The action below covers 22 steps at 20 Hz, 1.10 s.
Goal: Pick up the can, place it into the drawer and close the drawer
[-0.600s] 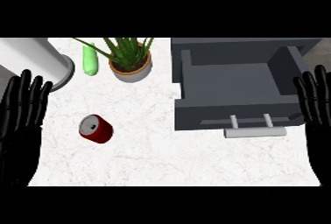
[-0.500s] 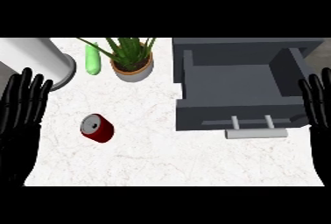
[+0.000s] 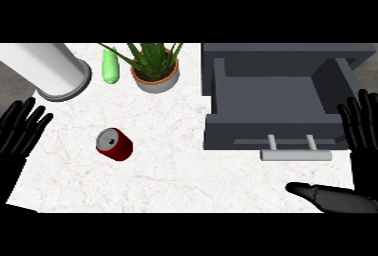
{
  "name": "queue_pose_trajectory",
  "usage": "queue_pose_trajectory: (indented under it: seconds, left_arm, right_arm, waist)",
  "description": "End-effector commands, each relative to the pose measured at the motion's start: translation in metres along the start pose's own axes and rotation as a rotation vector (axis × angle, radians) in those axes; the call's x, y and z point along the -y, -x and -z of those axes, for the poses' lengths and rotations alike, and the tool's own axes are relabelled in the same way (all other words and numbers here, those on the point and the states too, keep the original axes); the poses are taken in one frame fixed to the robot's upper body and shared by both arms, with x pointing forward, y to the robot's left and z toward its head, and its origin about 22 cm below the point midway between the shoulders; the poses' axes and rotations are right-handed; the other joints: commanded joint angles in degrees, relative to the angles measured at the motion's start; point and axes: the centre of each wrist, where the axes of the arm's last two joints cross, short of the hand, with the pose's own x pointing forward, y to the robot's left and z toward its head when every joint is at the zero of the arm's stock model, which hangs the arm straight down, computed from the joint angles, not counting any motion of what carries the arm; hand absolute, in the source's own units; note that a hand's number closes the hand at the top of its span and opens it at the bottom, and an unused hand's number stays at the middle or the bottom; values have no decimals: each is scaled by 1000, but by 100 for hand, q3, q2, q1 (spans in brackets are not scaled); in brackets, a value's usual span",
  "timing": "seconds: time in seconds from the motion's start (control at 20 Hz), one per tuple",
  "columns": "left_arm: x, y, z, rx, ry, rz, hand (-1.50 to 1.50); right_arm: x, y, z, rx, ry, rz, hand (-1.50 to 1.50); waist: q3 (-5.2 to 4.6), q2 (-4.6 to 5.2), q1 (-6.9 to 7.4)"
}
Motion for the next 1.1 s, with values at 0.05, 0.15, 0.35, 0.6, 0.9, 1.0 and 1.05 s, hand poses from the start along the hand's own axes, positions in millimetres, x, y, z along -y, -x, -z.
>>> queue_pose_trajectory:
  seconds: [0.05,0.15,0.35,0.6,0.9,1.0,1.05]
  left_arm:
    - [-38,-13,-3,-75,-12,-26,-150]
    - [-31,-12,3,-112,-20,-32,-150]
    - [-35,-5,3,-77,-2,-53,-150]
    - [-28,-1,12,-116,19,-64,-150]
    - [-6,26,32,-156,15,-28,-150]
    - [-3,47,24,-169,28,-29,-150]
    - [-17,54,24,-178,32,-13,-150]
  right_arm:
    - [-3,2,2,-72,24,-25,-150]
    - [-4,-9,4,-52,35,8,-150]
    - [8,15,-8,-67,31,-19,-150]
    - [27,26,-7,-66,41,2,-150]
    - [19,-9,4,-52,48,2,-150]
    - [32,6,-13,-52,45,-13,-150]
    - [24,3,-25,-24,52,-8,-150]
  waist:
    - [-1,-11,3]
    - [0,-12,-8]
    - [0,-12,-13]
    - [2,-11,-11]
    - [-1,-8,-27]
    - [0,-9,-32]
    - [-1,-9,-44]
